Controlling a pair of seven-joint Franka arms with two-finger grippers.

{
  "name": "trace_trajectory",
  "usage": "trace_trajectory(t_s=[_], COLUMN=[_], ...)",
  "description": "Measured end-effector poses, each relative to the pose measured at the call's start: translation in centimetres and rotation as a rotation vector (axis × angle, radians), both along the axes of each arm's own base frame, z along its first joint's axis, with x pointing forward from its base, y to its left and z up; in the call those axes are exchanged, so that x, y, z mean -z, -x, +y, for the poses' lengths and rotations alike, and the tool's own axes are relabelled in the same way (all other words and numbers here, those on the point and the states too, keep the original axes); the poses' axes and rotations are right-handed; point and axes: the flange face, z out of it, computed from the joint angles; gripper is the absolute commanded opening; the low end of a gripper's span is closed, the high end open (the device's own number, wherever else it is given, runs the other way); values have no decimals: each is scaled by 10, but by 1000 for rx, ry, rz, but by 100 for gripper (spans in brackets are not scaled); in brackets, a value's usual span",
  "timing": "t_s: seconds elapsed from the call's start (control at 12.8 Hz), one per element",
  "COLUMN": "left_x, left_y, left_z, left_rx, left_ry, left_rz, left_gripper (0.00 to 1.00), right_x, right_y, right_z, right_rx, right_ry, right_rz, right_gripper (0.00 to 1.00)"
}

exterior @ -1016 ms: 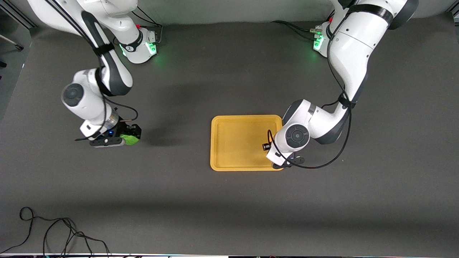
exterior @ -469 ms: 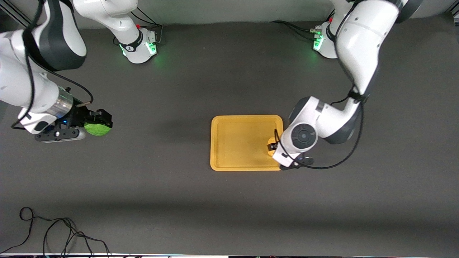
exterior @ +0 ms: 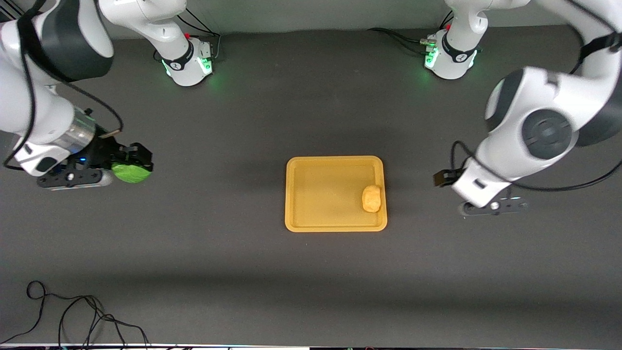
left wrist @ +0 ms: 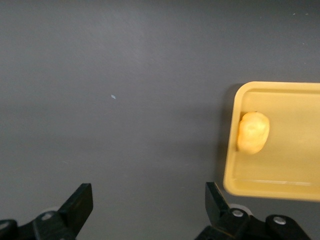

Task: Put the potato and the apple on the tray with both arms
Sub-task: 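Release the potato on the tray while the right gripper lifts the apple, then move the apple over the tray with the right gripper and lower it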

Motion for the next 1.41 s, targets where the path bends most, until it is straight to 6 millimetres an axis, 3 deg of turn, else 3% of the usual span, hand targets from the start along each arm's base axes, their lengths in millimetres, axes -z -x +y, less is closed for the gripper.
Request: trace_trajectory(t_s=[0.16, 0.47, 0.55, 0.78, 1.02, 1.25, 1.41], left_x=[-24, -49, -49, -53, -67, -61, -57], left_y=[9, 24, 25, 26, 32, 32, 33], left_z=[42, 126, 137, 141, 151, 168, 195], left_rx=[73, 88, 70, 60, 39, -2, -27], left_ry=[-5, -7, -7, -8, -15, -2, 14], left_rz=[16, 47, 49, 41, 16, 18, 22], left_gripper=[98, 94, 99, 99, 100, 100, 100], right_x=[-4, 2, 8, 35, 96, 188, 247], right_y=[1, 14, 23, 47, 51, 34, 27], right_z=[64, 201, 243, 346, 394, 408, 414], right_rx=[36, 102, 118, 149, 128, 117, 111], right_ry=[-6, -26, -30, -40, -17, 36, 46], right_rz=[-12, -27, -24, -21, -2, -23, -34], right_gripper=[38, 35, 34, 33, 33, 33, 33])
